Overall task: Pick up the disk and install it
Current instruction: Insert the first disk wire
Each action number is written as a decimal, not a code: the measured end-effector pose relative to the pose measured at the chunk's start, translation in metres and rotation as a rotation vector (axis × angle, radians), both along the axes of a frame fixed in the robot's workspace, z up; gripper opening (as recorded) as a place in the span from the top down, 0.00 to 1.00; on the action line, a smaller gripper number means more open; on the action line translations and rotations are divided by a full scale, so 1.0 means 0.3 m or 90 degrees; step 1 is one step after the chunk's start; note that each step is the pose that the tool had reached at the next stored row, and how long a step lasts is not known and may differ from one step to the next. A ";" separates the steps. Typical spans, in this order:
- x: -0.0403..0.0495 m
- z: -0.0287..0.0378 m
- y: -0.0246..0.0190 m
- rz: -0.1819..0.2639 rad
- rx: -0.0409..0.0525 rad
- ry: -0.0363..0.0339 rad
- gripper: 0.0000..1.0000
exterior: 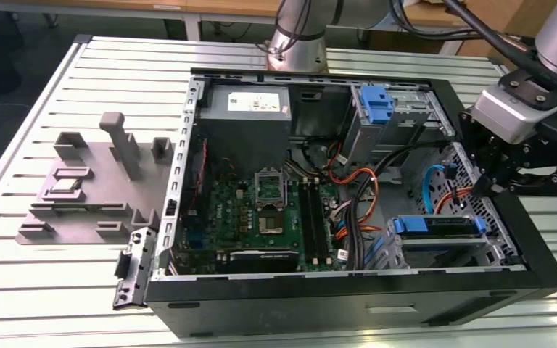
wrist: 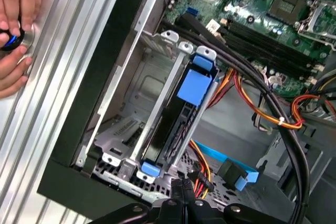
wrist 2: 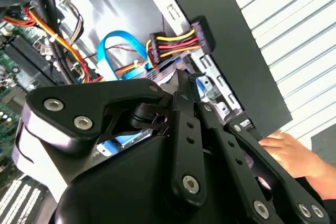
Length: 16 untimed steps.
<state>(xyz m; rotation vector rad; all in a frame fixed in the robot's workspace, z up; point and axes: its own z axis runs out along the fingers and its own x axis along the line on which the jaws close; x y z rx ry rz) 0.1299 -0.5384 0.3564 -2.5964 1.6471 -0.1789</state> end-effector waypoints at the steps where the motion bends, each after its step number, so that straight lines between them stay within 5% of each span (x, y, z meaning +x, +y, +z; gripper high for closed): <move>1: 0.000 0.000 0.000 0.007 -0.0001 -0.0020 0.90; 9: 0.002 -0.003 0.000 0.076 0.0002 -0.0040 0.90; 16: 0.034 -0.003 0.022 0.077 0.0001 -0.0044 0.90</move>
